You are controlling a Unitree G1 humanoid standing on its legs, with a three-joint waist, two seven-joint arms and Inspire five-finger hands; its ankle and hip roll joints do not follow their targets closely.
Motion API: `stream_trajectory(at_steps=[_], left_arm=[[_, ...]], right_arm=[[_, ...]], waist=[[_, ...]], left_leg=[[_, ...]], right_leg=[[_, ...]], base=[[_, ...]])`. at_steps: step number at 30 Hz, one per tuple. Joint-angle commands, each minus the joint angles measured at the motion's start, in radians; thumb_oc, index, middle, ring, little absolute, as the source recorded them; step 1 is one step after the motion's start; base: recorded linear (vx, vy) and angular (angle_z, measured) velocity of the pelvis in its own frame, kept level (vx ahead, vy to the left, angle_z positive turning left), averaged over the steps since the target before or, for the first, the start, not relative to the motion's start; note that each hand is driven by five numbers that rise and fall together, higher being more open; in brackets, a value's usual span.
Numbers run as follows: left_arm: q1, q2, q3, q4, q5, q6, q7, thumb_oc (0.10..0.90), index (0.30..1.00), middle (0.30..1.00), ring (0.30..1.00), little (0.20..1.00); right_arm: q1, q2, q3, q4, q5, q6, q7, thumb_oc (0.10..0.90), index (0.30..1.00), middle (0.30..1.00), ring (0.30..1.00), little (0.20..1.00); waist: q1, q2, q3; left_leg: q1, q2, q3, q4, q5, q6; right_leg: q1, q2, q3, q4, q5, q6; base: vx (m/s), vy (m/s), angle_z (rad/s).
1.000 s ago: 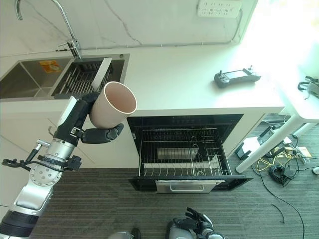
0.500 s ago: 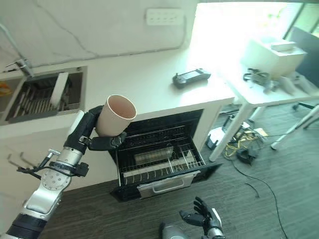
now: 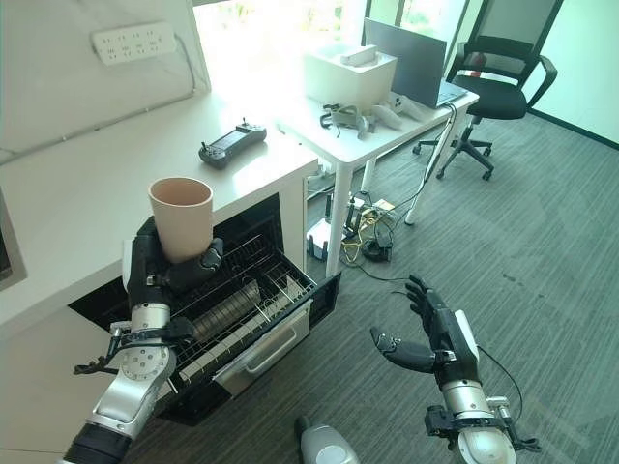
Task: Place the dishes in the dishwasher.
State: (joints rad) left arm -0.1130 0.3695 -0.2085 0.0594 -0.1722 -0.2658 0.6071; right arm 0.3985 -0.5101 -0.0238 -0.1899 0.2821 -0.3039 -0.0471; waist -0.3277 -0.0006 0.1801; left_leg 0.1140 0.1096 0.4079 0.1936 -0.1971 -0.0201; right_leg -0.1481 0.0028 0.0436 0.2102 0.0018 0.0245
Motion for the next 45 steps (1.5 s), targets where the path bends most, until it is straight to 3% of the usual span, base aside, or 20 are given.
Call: stream_trajectory(at_steps=[1, 2, 5, 12, 19, 31, 45], left_arm=[[-0.113, 0.057, 0.03, -0.063, 0.134, -0.131, 0.092, 0.4, 0.3, 0.3, 0.3, 0.3], [-0.116, 0.056, 0.029, -0.061, 0.155, -0.131, 0.112, 0.4, 0.3, 0.3, 0.3, 0.3], [-0.116, 0.041, 0.022, -0.065, 0.205, -0.13, 0.135, 0.4, 0.3, 0.3, 0.3, 0.3], [-0.127, 0.033, -0.062, -0.101, 0.311, -0.125, 0.144, 0.4, 0.3, 0.3, 0.3, 0.3], [-0.143, 0.029, -0.131, -0.093, 0.373, -0.181, 0.174, 0.4, 0.3, 0.3, 0.3, 0.3], [-0.198, 0.019, -0.183, -0.072, 0.417, -0.237, 0.217, 0.4, 0.3, 0.3, 0.3, 0.3], [-0.209, 0.004, -0.214, -0.029, 0.359, -0.235, 0.2, 0.4, 0.3, 0.3, 0.3, 0.3]], right_arm=[[-0.116, -0.024, -0.033, -0.143, 0.148, -0.196, 0.109, 0.8, 0.9, 0.9, 0.9, 0.9], [-0.142, -0.02, -0.014, -0.151, 0.193, -0.185, 0.138, 0.8, 0.9, 0.9, 0.9, 0.9], [-0.219, -0.005, 0.052, -0.15, 0.231, -0.137, 0.183, 0.8, 0.9, 0.9, 0.9, 0.9], [-0.43, 0.043, 0.258, -0.15, 0.382, -0.059, 0.231, 0.8, 0.9, 0.9, 0.9, 0.9], [-0.606, 0.086, 0.386, -0.09, 0.419, 0.002, 0.138, 0.8, 0.9, 0.9, 0.9, 0.9], [-0.807, 0.168, 0.453, 0.019, 0.475, 0.072, 0.022, 0.8, 0.9, 0.9, 0.9, 0.9], [-0.888, 0.203, 0.483, 0.032, 0.554, 0.134, 0.055, 0.8, 0.9, 0.9, 0.9, 0.9]], waist=[[0.036, -0.016, -0.029], [0.044, -0.02, -0.029], [0.075, -0.018, -0.036], [0.192, -0.021, -0.049], [0.284, -0.034, -0.065], [0.35, -0.038, -0.075], [0.376, -0.04, -0.073]], left_leg=[[-0.029, 0.032, -0.094, 0.106, -0.079, 0.039], [-0.04, 0.037, -0.084, 0.106, -0.054, 0.038], [-0.048, 0.038, -0.096, 0.106, -0.049, 0.03], [-0.088, 0.036, -0.182, 0.106, -0.023, 0.006], [-0.121, 0.022, -0.26, 0.106, -0.011, -0.006], [-0.147, 0.004, -0.33, 0.106, 0.001, -0.012], [-0.158, -0.006, -0.357, 0.106, 0.008, -0.01]], right_leg=[[0.088, -0.082, 0.001, 0.09, -0.154, 0.112], [0.079, -0.081, -0.005, 0.09, -0.137, 0.103], [0.084, -0.089, -0.029, 0.09, -0.144, 0.097], [0.11, -0.119, -0.121, 0.09, -0.165, 0.081], [0.131, -0.137, -0.193, 0.09, -0.181, 0.071], [0.153, -0.148, -0.241, 0.09, -0.192, 0.061], [0.156, -0.15, -0.245, 0.09, -0.189, 0.058]], base=[[-0.11, -0.041, 0.03], [-0.11, -0.045, 0.02], [-0.04, -0.025, 0.04], [-0.02, -0.049, 0.54], [0.01, -0.033, 0.43], [0.01, -0.009, 0.3], [0.0, 0.002, 0.04]])
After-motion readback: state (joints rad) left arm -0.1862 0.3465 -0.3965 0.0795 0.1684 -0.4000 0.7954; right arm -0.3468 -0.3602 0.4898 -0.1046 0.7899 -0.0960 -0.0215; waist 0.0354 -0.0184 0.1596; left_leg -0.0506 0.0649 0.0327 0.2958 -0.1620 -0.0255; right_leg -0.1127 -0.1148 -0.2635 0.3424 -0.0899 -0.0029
